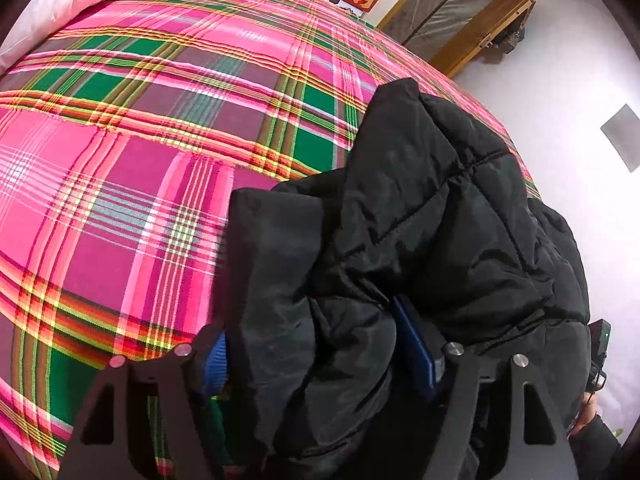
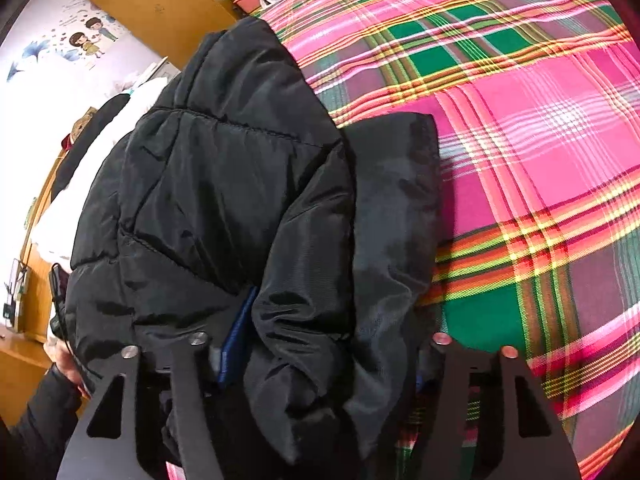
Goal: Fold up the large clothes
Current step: 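Lift the folded black jacket off the bed with both tools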
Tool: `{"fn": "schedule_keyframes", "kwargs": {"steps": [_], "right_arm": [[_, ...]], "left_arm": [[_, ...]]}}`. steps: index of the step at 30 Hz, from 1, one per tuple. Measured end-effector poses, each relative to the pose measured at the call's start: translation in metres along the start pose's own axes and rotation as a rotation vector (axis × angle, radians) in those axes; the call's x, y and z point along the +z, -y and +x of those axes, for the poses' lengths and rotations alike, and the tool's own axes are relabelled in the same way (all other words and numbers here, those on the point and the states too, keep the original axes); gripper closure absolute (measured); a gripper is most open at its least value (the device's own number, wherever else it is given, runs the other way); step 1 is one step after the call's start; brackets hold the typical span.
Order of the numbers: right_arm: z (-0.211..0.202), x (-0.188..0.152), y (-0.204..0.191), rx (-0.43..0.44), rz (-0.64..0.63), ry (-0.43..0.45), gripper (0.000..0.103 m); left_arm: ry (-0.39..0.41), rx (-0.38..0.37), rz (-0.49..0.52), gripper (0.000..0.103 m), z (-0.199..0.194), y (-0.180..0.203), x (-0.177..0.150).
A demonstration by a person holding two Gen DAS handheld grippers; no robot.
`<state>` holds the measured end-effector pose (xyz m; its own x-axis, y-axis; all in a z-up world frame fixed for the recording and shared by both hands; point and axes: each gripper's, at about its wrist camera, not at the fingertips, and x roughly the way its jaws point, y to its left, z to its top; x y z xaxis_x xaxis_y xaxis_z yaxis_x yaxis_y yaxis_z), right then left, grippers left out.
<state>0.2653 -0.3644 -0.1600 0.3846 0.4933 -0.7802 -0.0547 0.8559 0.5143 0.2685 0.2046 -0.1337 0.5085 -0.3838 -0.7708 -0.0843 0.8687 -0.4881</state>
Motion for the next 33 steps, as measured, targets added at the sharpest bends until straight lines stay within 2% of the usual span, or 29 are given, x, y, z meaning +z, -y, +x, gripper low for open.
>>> {"fn": "schedule_keyframes", "kwargs": {"steps": [2, 5, 10, 13, 19, 26, 33], "right_arm": [[0.001, 0.000, -0.002, 0.003, -0.003, 0.007, 0.049], [0.003, 0.001, -0.007, -0.003, -0.006, 0.019, 0.056], [-0.005, 0.005, -0.022, -0.036, -0.020, 0.034, 0.072], [-0.017, 0.006, -0.033, -0.064, -0.038, 0.046, 0.078], [-0.047, 0.005, -0.055, -0.062, -0.064, 0.086, 0.082], [-0.080, -0.005, -0.070, -0.029, -0.084, 0.116, 0.082], [-0.094, -0.008, -0.079, -0.003, -0.085, 0.136, 0.082]], "left_arm": [[0.004, -0.001, 0.014, 0.036, -0.001, 0.002, 0.000], [0.020, 0.015, 0.045, 0.048, -0.002, 0.010, -0.002], [0.041, 0.081, 0.085, 0.072, -0.015, 0.028, -0.003], [0.064, 0.112, 0.091, 0.077, -0.032, 0.037, -0.002], [0.125, 0.093, 0.078, 0.080, -0.080, 0.053, -0.008], [0.158, 0.083, 0.094, 0.080, -0.116, 0.072, -0.008], [0.193, 0.070, 0.098, 0.080, -0.142, 0.076, -0.011]]}}
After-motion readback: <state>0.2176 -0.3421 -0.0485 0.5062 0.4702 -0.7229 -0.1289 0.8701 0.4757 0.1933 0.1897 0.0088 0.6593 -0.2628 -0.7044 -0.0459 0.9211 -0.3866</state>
